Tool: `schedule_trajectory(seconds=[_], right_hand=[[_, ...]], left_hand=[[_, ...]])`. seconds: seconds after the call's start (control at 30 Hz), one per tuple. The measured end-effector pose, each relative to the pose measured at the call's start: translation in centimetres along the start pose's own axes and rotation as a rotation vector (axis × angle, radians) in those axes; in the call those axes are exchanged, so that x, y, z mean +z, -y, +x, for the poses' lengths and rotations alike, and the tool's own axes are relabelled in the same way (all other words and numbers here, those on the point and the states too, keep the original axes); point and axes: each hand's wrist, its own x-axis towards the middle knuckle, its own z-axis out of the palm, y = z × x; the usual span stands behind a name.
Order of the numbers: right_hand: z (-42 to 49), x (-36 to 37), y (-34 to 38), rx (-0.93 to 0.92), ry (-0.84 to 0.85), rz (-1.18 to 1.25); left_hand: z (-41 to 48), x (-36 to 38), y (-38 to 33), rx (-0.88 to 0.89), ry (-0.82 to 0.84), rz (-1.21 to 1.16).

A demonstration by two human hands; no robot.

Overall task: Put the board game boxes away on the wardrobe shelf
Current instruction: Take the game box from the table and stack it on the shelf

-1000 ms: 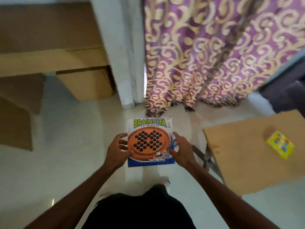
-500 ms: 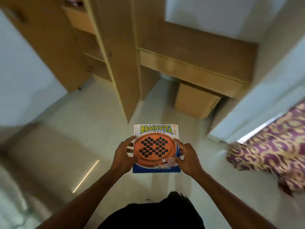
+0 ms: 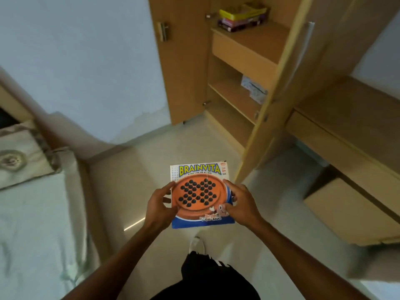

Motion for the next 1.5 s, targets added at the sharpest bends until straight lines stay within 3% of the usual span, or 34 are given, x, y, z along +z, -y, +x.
schedule_trajectory(seconds=[0.4,0.73,1.13,1.5], right_hand=[[26.2,2.7,13.2,-0.088,0.081,-0.028],[46.3,0.0,17.2,0.025,-0.119,0.088],[66.3,-14.5,12.7,0.121,-0.448,0.058],[84.3,-30.5,6.7,0.161,-0.561,0.028]], left_hand=[[22.7,-10.6,-0.2,-0.093,-0.164,-0.064],[47.3,-13.2,-6.3,0.007,-0.009,-0.051],[74.2,-3.2,-22.4,0.192,0.315,-0.108],[92.9,8.0,-37.5,0.233,0.348,-0.187]])
